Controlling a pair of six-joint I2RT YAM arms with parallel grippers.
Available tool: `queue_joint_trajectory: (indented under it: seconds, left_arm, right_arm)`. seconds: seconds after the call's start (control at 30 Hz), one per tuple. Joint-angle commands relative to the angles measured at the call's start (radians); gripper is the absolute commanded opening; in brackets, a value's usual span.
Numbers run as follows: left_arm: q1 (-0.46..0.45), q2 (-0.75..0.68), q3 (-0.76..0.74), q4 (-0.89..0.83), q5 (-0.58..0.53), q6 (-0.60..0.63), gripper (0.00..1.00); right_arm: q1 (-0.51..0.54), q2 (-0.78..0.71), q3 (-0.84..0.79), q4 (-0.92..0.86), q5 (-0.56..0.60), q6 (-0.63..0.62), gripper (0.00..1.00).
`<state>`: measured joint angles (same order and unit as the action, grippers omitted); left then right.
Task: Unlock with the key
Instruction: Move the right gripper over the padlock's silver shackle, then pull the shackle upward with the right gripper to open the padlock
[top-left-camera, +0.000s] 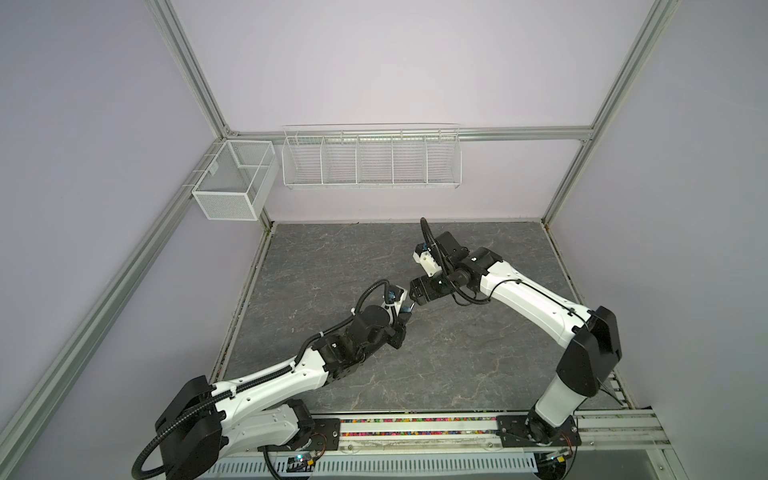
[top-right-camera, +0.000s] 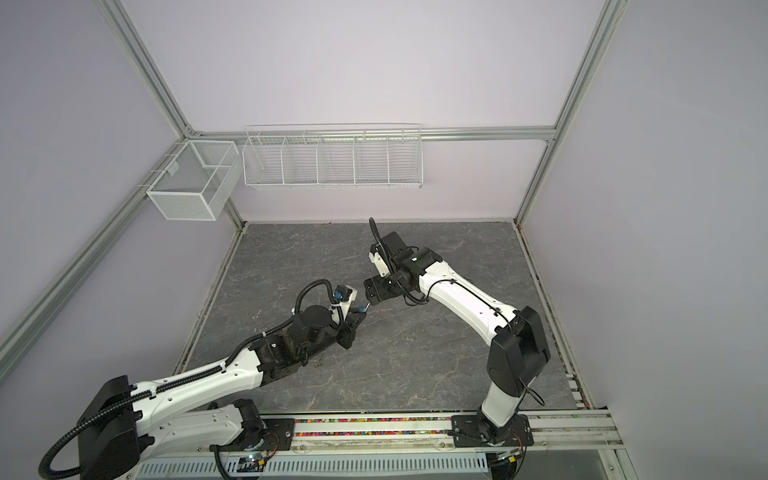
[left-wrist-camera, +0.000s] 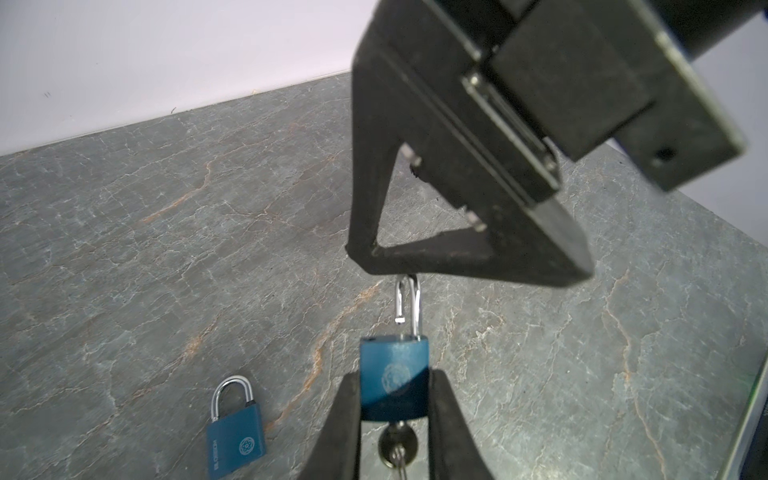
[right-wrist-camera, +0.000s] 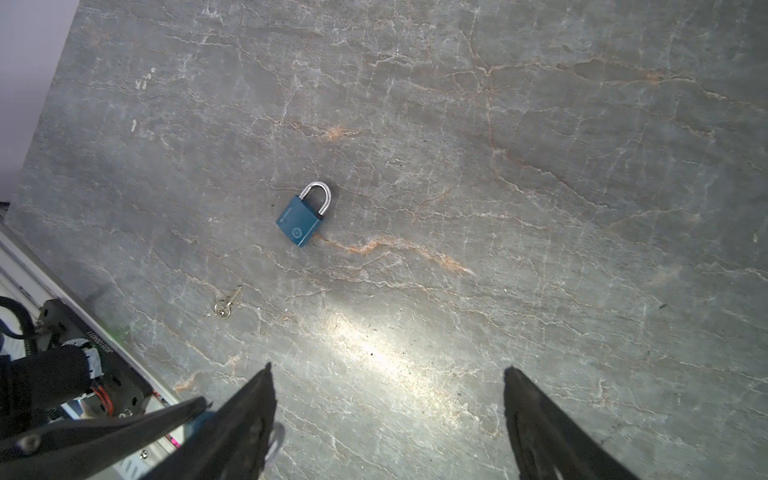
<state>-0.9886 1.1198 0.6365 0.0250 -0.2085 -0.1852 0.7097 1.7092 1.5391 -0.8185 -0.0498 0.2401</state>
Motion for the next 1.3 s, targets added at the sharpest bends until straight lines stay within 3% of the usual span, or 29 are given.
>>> queue_joint_trajectory:
  seconds: [0.0, 0.4, 0.73, 0.97, 1.27]
  left_arm:
    - [-0.001, -0.018, -0.006, 0.024, -0.005, 0.016, 0.00]
    - [-0.001, -0.031, -0.018, 0.033, -0.038, 0.005, 0.00]
    - [-0.001, -0.014, -0.016, 0.053, -0.048, -0.002, 0.00]
    - [-0.001, -0.012, -0.005, 0.051, -0.015, 0.006, 0.00]
    - [-0.001, -0.018, 0.002, 0.060, -0.009, -0.001, 0.00]
  right_arm:
    - [0.001, 0.022, 0.017, -0.042, 0.031, -0.046, 0.87]
    - [-0.008, -0.026, -0.041, -0.018, -0.009, -0.081, 0.87]
    - [-0.025, -0.144, -0.153, 0.086, -0.115, -0.058, 0.88]
    - [-0.062, -0.149, -0.133, 0.089, -0.093, -0.045, 0.90]
    - [-0.091, -0.012, -0.052, 0.100, -0.293, -0.053, 0.91]
